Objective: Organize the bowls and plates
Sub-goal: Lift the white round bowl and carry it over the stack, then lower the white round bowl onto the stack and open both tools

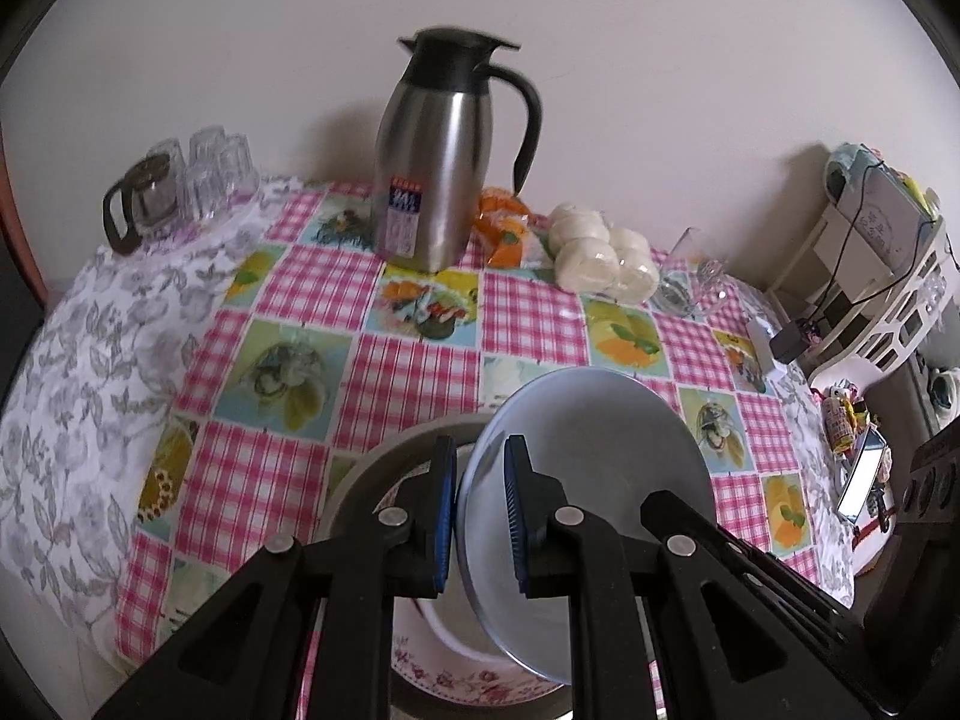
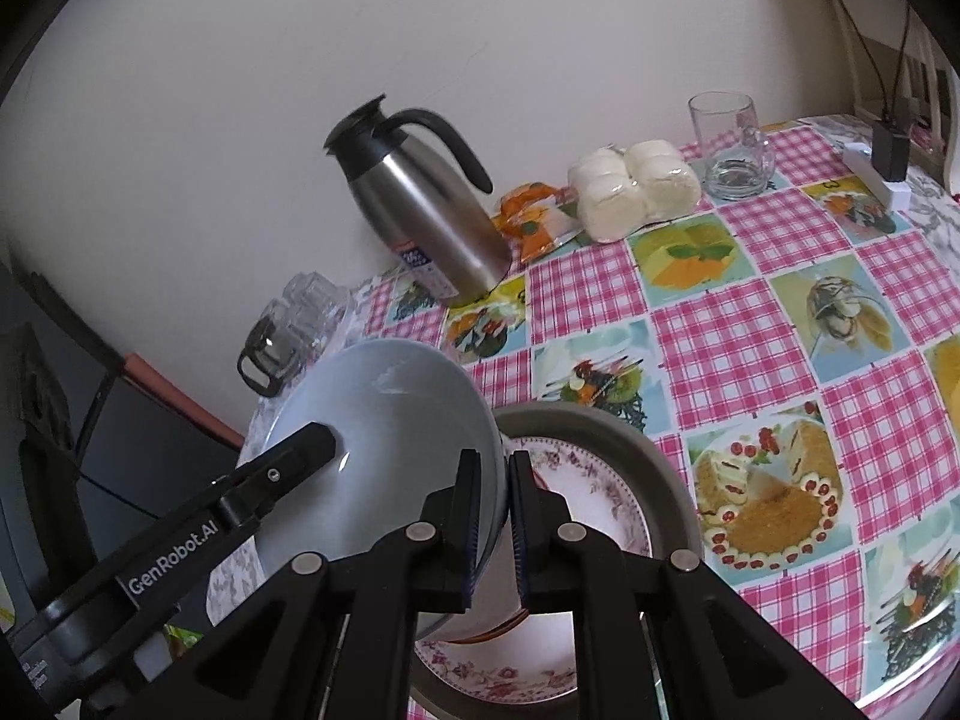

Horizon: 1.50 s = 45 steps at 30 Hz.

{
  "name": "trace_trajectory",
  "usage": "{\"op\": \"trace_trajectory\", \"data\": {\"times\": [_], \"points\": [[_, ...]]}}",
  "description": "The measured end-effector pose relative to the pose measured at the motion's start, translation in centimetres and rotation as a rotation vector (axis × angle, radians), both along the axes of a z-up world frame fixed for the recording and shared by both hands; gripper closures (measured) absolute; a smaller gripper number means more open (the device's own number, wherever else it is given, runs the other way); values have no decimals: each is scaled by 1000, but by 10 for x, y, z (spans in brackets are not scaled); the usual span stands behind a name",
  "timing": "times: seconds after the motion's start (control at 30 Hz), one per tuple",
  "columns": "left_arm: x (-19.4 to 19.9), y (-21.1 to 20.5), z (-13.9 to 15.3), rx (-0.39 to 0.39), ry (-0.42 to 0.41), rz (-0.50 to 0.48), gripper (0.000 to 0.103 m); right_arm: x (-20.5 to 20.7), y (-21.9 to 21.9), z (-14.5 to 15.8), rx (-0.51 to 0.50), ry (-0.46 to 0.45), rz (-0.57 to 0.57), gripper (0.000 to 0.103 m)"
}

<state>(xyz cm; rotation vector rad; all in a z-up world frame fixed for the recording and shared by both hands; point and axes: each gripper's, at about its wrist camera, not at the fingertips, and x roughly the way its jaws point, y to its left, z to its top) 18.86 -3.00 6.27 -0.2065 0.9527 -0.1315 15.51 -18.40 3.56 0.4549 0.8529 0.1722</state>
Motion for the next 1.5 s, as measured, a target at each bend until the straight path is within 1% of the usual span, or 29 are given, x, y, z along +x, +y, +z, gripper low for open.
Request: {"op": "trace_trajectory", "data": {"times": [0.23,0.37,0.43,0.57,0.63,0.67,0.7,0.83,0.93,1.0,1.03,1.07,1.1,1.13,1.2,1.33,1.37,1.5], "points": [[6,9,-21,-17,76,23,89,6,17,-17,-91,69,24,90],[8,12,-26,-26,99,31,89,5,25,-15,-152,65,32,89],[9,13,-27,-32,105,36,88,5,27,-15,-166,65,32,89],[10,13,-26,-36,103,39,88,6,29,-16,-175,66,37,89],[10,14,-24,-37,98,40,88,6,28,-16,-169,63,42,83],[9,14,-23,-38,93,40,86,6,27,-15,-168,61,39,81],[9,13,-21,-33,86,42,86,6,27,-14,-175,60,33,79],[8,13,-18,-26,78,43,86,4,23,-8,-178,35,25,79],[8,14,-17,-24,74,45,84,3,21,-7,-180,33,21,79],[7,14,-15,-18,69,51,72,3,21,-7,-179,36,21,78],[7,14,-14,-13,67,57,56,4,20,-7,-182,38,20,69],[6,15,-14,-6,65,65,44,4,20,-8,-184,39,18,61],[6,16,-13,1,62,76,41,4,20,-8,-186,40,16,42],[6,17,-13,9,62,86,38,4,19,-8,-191,38,13,35],[6,20,-13,23,61,103,36,4,19,-7,-211,32,6,34],[6,28,-15,50,65,147,20,5,17,-8,-237,33,-4,24],[6,30,-15,52,64,155,18,5,16,-8,-237,30,-5,22],[2,37,-16,64,55,184,16,3,16,-9,-251,23,-4,10]]}}
